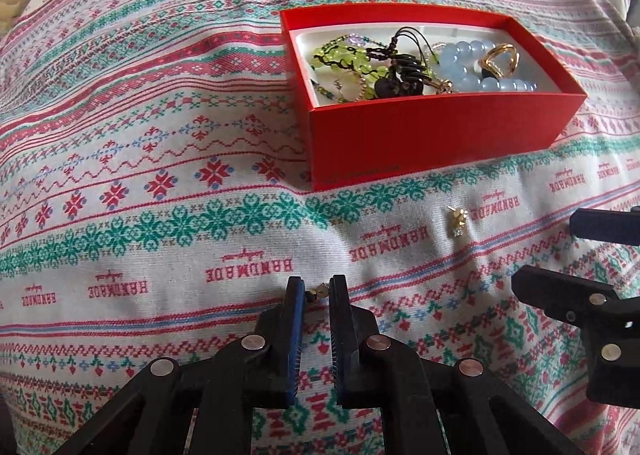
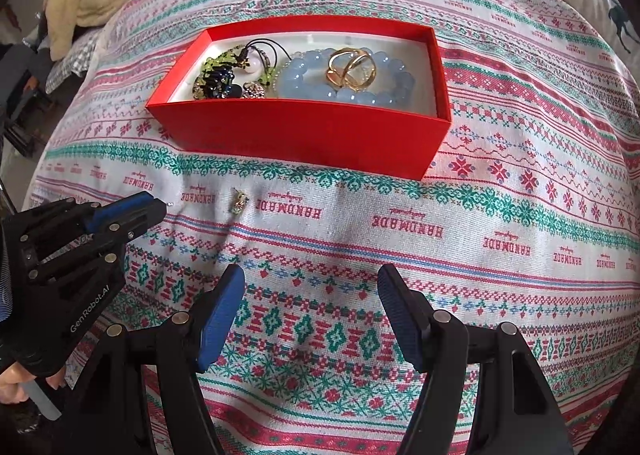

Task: Organize jewelry
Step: 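Grasp a gold earring with the left tool while the right grasps another gold earring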

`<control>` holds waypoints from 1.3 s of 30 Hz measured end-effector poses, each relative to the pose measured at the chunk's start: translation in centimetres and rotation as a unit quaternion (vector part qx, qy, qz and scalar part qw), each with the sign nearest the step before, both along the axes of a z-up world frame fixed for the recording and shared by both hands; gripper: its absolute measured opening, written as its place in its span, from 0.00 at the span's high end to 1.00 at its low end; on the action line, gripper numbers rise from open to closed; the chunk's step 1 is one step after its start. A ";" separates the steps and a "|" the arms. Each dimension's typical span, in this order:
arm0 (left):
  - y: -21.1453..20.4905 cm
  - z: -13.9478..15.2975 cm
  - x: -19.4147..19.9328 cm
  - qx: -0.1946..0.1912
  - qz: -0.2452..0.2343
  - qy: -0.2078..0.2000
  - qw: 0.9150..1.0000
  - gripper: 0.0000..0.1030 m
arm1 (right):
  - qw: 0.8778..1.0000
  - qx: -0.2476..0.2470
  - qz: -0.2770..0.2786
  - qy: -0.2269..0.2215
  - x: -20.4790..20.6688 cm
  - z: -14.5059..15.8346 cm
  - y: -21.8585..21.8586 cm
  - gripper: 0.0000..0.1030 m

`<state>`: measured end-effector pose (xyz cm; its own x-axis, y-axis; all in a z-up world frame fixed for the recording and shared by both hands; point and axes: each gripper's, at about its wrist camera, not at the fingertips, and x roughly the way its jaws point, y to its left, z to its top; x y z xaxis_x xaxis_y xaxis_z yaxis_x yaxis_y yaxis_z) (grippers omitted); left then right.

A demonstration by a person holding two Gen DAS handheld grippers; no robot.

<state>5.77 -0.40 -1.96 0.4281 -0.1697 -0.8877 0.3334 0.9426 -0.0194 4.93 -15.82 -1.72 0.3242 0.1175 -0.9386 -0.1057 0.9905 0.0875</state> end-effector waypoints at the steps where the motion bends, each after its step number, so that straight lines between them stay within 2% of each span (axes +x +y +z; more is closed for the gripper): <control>1: 0.4 0.1 -0.2 0.000 0.001 0.000 1.000 0.93 | 1.000 0.004 -0.002 -0.002 0.1 -0.1 0.2 0.30; 7: 1.8 0.1 -0.6 -0.003 0.005 0.003 1.000 0.93 | 1.000 0.014 0.000 -0.012 1.3 -1.2 2.1 0.34; 12: 2.3 0.0 -0.7 -0.008 0.007 0.007 1.000 0.93 | 1.000 0.003 0.008 -0.027 2.2 -1.3 3.7 0.51; 16: 2.6 0.0 -0.8 -0.009 0.008 0.009 1.000 0.93 | 0.999 -0.004 0.008 -0.036 2.7 -1.5 4.5 0.58; 27: 3.1 0.0 -1.0 -0.007 0.011 0.010 1.000 0.93 | 0.999 -0.006 0.009 -0.042 3.1 -1.4 4.7 0.91; 39: 2.8 0.1 -0.4 -0.005 0.012 0.007 1.000 0.93 | 0.999 0.016 0.003 -0.040 2.3 -0.3 3.0 0.94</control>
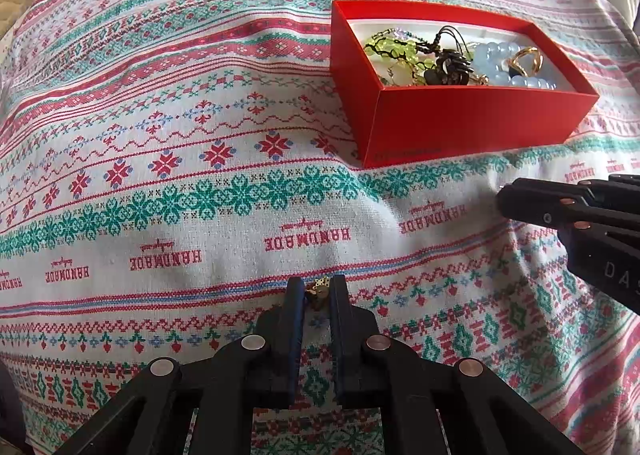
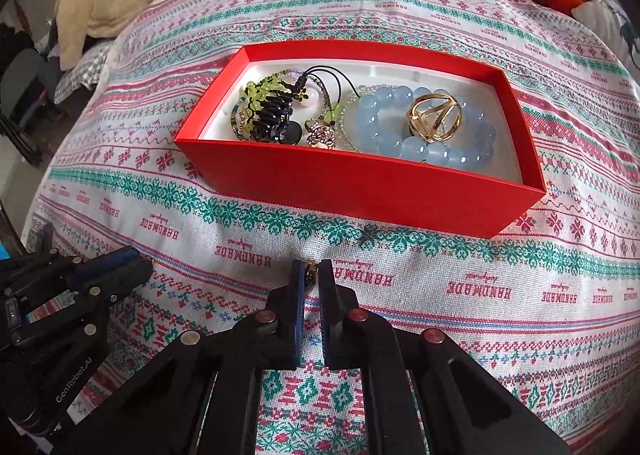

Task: Organize jewelry
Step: 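Grasp a gold earring with the left tool while the right grasps another gold earring, then carry both gold earrings into the red box and open both tools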

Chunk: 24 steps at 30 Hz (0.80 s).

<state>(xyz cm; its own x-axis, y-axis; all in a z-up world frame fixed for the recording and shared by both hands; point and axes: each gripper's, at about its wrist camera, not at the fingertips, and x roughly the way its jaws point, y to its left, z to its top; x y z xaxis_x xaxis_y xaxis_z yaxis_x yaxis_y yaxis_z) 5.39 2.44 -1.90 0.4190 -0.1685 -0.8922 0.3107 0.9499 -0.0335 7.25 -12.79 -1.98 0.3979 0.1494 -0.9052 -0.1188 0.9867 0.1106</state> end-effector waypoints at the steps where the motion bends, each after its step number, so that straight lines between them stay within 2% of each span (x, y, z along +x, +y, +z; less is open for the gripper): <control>1: 0.0 0.1 0.1 -0.001 0.000 0.000 1.000 0.93 | 1.000 0.004 -0.002 0.000 0.0 0.2 -0.3 0.94; 9: -0.6 1.9 1.0 -0.017 0.003 -0.015 1.000 0.93 | 0.999 0.039 -0.026 0.000 -0.8 2.4 -3.1 0.94; 16: -2.1 4.2 2.0 -0.034 -0.001 -0.040 0.999 0.93 | 0.997 0.064 -0.047 -0.028 -1.0 5.7 -5.5 0.94; 24: -4.9 6.2 4.4 -0.060 -0.018 -0.071 0.996 0.93 | 0.993 0.079 -0.074 -0.046 1.1 8.1 -7.6 0.94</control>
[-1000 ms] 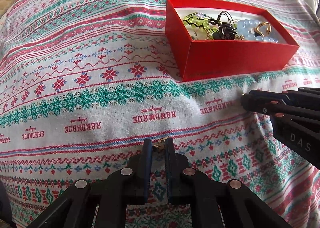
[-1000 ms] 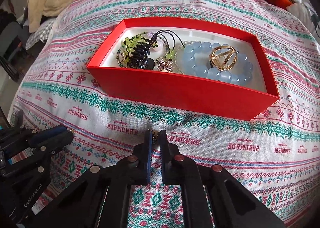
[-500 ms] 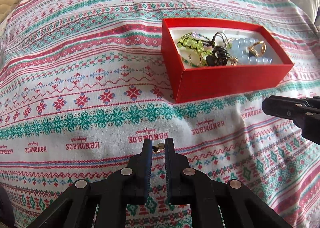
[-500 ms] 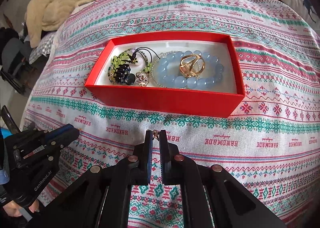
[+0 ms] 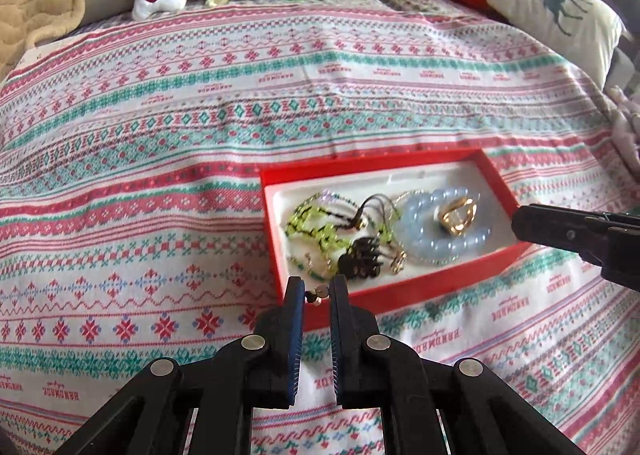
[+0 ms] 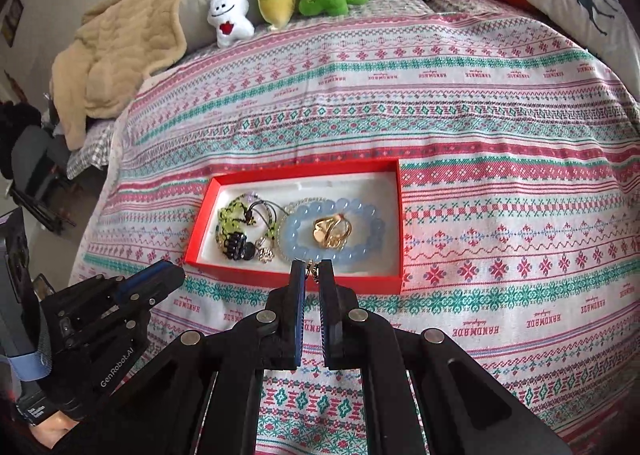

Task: Organize jewelry
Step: 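Carry both gold earrings into the red box and open both tools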

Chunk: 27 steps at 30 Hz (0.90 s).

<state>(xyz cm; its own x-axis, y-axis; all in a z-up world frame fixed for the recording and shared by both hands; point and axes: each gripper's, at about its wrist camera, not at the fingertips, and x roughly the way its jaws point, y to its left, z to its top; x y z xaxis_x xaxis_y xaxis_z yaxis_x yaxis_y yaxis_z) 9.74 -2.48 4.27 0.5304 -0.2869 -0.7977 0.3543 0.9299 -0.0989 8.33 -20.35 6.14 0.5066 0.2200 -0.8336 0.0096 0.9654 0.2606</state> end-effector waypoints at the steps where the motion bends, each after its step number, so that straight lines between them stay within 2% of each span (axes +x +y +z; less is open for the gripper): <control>1: -0.4 0.1 0.3 -0.004 -0.003 -0.003 1.000 0.93 | 1.000 0.002 -0.004 0.000 0.4 0.1 -0.3 0.94; 11: -5.5 -0.5 2.6 -0.031 -0.048 -0.028 0.998 0.93 | 0.999 0.020 -0.044 0.006 3.7 -1.0 -2.5 0.93; 19: -7.3 -1.7 3.9 -0.020 -0.042 -0.024 0.999 0.91 | 0.997 0.035 -0.058 0.024 4.9 -2.2 -3.5 0.93; 21: -7.4 -1.9 3.9 -0.017 -0.043 -0.024 0.999 0.89 | 0.997 0.037 -0.059 0.027 5.1 -2.3 -3.7 0.93; 27: -7.4 -1.6 3.6 -0.008 -0.043 -0.030 0.999 0.65 | 0.996 0.057 -0.067 0.028 5.1 -2.4 -4.5 0.92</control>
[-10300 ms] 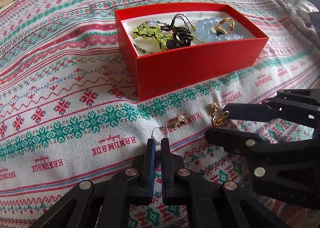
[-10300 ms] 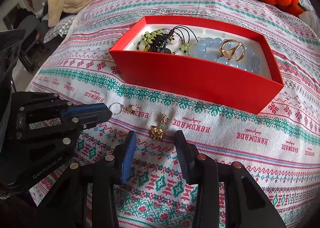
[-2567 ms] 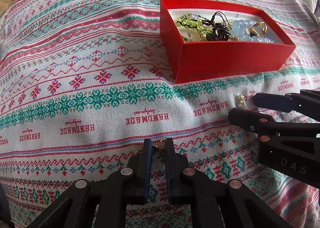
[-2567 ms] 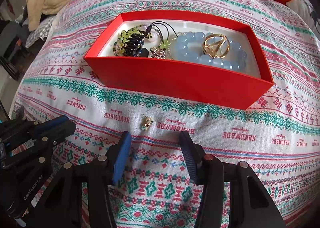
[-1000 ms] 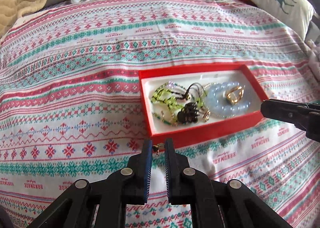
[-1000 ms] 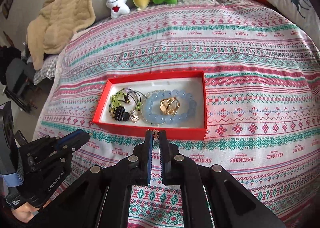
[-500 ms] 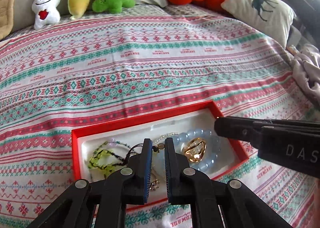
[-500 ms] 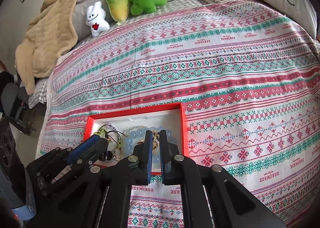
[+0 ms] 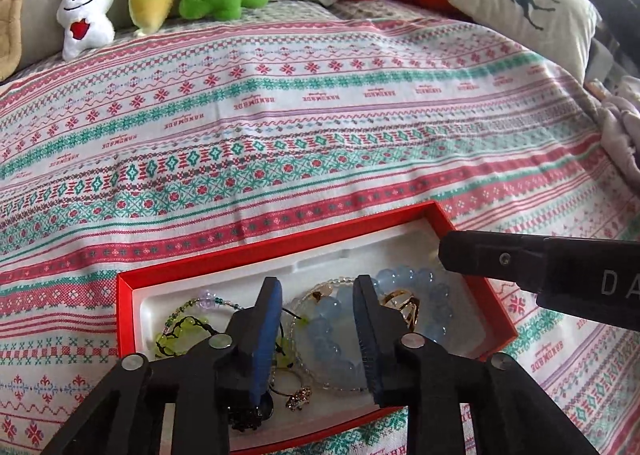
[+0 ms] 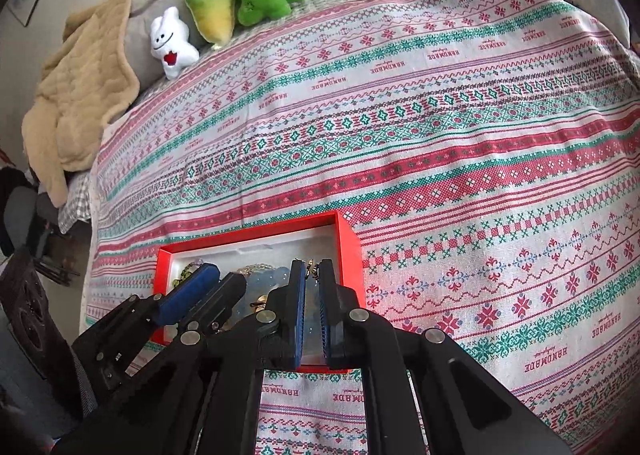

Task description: Organize jewelry

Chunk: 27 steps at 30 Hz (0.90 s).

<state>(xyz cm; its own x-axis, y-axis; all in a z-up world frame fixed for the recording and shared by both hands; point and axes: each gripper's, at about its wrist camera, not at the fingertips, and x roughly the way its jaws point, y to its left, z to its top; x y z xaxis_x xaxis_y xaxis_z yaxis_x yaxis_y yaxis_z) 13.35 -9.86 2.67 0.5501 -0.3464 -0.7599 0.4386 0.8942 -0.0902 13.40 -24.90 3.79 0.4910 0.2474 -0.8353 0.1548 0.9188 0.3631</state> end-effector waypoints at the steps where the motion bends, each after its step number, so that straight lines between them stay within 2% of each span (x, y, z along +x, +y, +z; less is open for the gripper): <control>1: 0.0 0.2 -0.2 0.001 0.000 -0.003 1.000 0.58 | 1.000 0.004 0.001 0.000 0.0 0.0 0.0 0.92; 4: 0.1 0.6 -0.7 0.007 -0.003 -0.014 1.000 0.44 | 1.000 0.011 0.006 -0.001 -0.1 0.2 0.0 0.91; 7: 0.2 1.1 -1.3 0.015 -0.004 -0.020 1.000 0.38 | 1.000 0.016 0.012 -0.004 -0.4 0.5 0.1 0.75; 9: 0.4 1.3 -1.7 0.017 -0.002 -0.019 1.000 0.34 | 1.000 0.016 0.012 -0.010 -0.7 0.9 0.0 0.60; 14: 1.4 1.7 -2.7 0.019 0.009 -0.011 1.000 0.21 | 1.000 0.012 0.011 -0.016 -1.6 1.8 -0.3 0.54; 20: 2.7 2.0 -4.6 0.031 0.036 -0.005 0.999 0.06 | 1.000 -0.016 0.007 -0.014 -3.5 2.4 -0.4 0.42; 25: 4.0 1.3 -6.1 0.054 0.066 0.023 0.996 0.01 | 0.999 -0.051 0.010 -0.008 -5.6 2.5 0.1 0.27; 27: 4.6 0.8 -6.6 0.063 0.078 0.035 0.994 0.01 | 0.998 -0.062 0.014 -0.007 -6.6 2.3 0.3 0.12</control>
<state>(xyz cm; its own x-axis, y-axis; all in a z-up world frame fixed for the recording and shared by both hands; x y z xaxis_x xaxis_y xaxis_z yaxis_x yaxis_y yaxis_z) 6.71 -5.31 3.52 0.5340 -0.1599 -0.8302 0.2895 0.9572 0.0018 6.77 -24.59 6.11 0.4980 0.1556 -0.8531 0.1247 0.9607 0.2480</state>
